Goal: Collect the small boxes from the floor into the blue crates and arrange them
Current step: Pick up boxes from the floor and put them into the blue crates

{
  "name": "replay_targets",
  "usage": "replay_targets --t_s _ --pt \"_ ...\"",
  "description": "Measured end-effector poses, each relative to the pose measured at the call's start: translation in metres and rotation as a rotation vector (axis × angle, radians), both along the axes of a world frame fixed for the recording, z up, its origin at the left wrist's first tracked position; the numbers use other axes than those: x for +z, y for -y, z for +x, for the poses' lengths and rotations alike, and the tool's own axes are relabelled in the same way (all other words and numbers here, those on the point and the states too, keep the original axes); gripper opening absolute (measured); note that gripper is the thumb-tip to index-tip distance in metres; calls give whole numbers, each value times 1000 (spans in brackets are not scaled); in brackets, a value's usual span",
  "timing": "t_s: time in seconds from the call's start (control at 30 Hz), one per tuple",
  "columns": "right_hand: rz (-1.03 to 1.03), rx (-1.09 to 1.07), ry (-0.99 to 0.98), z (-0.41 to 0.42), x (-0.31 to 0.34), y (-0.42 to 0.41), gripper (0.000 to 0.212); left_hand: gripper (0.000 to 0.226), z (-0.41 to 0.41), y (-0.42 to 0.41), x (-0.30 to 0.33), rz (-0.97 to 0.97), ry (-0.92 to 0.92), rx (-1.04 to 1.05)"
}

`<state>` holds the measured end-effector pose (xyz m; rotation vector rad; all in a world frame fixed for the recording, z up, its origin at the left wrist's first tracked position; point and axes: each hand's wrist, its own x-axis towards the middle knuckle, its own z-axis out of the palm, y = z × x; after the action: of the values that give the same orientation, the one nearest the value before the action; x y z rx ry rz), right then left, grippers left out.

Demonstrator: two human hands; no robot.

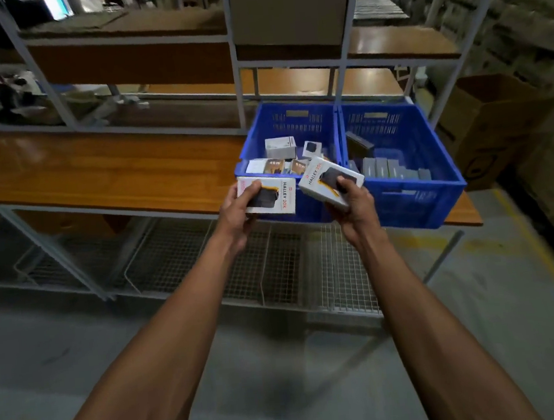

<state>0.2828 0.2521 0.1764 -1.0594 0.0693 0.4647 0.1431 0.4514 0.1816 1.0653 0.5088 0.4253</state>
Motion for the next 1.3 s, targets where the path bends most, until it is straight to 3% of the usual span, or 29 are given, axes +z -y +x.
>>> replay_targets --t_s 0.3,0.43,0.57,0.63,0.73,0.83,0.93,1.03,1.3 --pt "-133 -118 55 136 -7 -89 68 52 175 -80 -16 -22 -67 61" --pt "-195 -179 35 192 -8 -138 58 60 255 -115 -26 23 -139 45" --pt "-306 -194 -14 239 -16 -178 52 34 320 -146 -35 58 -250 -33" --pt "-412 -175 -32 258 -22 -192 54 27 347 -163 -42 164 -336 -111" --pt "-753 -181 112 288 -43 -202 59 70 381 -189 -57 471 -517 -252" --pt "-906 -189 193 295 -42 -207 37 58 398 -196 -55 795 -605 -213" --pt "-956 -223 261 295 -38 -207 23 49 413 -191 -54 872 -481 -127" --pt "-976 -246 331 294 -34 -201 25 39 425 -180 -51 793 -343 -119" --pt "-956 -456 418 269 -15 -144 22 32 428 -100 -32 441 -41 -444"
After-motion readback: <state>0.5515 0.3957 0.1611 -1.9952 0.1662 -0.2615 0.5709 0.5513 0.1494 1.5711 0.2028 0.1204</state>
